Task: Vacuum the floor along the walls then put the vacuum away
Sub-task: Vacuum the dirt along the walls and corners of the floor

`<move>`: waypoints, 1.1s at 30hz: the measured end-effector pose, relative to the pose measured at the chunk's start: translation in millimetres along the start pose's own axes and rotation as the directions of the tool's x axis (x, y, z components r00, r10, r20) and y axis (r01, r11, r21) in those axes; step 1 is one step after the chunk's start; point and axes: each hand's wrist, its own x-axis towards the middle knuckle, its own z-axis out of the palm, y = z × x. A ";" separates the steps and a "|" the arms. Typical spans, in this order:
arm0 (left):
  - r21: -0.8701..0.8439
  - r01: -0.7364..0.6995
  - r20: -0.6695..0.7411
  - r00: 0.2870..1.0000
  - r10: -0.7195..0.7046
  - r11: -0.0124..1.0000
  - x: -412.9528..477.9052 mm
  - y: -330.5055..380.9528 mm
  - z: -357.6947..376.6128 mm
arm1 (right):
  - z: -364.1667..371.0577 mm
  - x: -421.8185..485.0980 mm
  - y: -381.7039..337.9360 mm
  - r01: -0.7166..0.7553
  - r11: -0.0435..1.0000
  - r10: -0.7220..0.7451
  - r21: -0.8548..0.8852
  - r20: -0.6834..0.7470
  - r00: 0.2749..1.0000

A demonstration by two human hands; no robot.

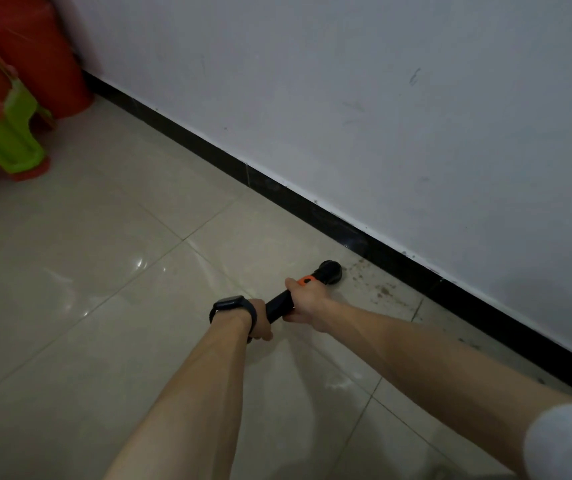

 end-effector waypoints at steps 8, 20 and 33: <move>0.017 -0.074 -0.091 0.993 0.076 0.997 21.7 13.4 7.0 | -17.4 19.4 -3.9 0.005 1.000 -0.005 0.015 -0.046 0.999; -0.003 -0.201 -0.246 0.950 0.194 0.980 33.6 43.7 7.3 | -48.9 44.2 -20.0 0.033 0.999 -0.033 -0.002 -0.117 0.993; 0.409 -0.239 -0.293 0.879 0.375 0.881 -26.8 13.3 46.1 | -34.9 -1.2 28.2 -0.090 0.995 0.095 0.042 -0.137 0.986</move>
